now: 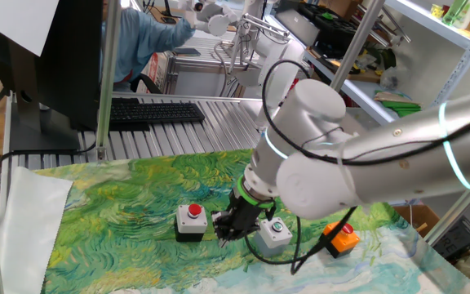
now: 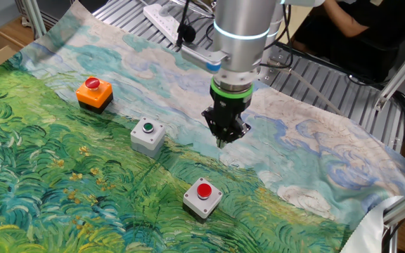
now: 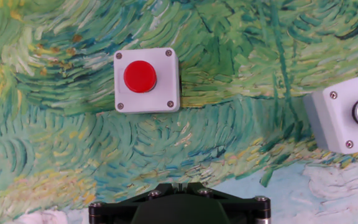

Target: Press three buttons from left to right in sequence

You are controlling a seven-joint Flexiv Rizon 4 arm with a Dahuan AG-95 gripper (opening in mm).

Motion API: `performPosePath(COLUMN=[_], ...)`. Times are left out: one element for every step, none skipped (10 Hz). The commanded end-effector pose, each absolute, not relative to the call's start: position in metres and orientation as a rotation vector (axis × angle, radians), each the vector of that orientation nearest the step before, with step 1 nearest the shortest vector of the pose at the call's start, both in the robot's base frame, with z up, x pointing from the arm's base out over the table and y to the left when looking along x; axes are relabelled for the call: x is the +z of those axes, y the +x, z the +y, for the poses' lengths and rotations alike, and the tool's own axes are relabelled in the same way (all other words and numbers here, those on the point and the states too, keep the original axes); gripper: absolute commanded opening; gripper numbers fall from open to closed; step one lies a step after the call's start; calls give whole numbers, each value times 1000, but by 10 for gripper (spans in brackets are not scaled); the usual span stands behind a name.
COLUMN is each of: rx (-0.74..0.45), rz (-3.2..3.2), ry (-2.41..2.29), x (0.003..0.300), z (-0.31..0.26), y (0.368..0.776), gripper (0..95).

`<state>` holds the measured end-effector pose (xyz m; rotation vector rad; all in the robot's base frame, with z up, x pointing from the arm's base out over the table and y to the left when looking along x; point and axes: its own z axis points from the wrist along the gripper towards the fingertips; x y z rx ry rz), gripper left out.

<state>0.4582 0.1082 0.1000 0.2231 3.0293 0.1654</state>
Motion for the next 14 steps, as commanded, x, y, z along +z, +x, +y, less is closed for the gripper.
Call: performPosePath(rx=[15, -126, -63, -38, -66, -50, -43, -39, -38, -35, -32, -33, -34, -33], rz=[3068, 3066, 3072, 3072, 3071, 3070, 3062, 3053, 3052, 3040, 3035, 3038, 3039, 3039], ry=[33, -83, -34, -4, 25, 107, 216, 296, 303, 380, 420, 395, 390, 390], x=[100, 100, 100, 100, 100, 100, 100, 100, 100, 100, 100, 100, 100, 100], z=[109, 109, 109, 109, 109, 110, 110, 110, 110, 110, 110, 110, 110, 110], y=[461, 462, 462, 462, 462, 462, 462, 462, 462, 462, 462, 462, 462, 462], gripper=[0, 0, 0, 0, 0, 0, 0, 0, 0, 0, 0, 0, 0, 0])
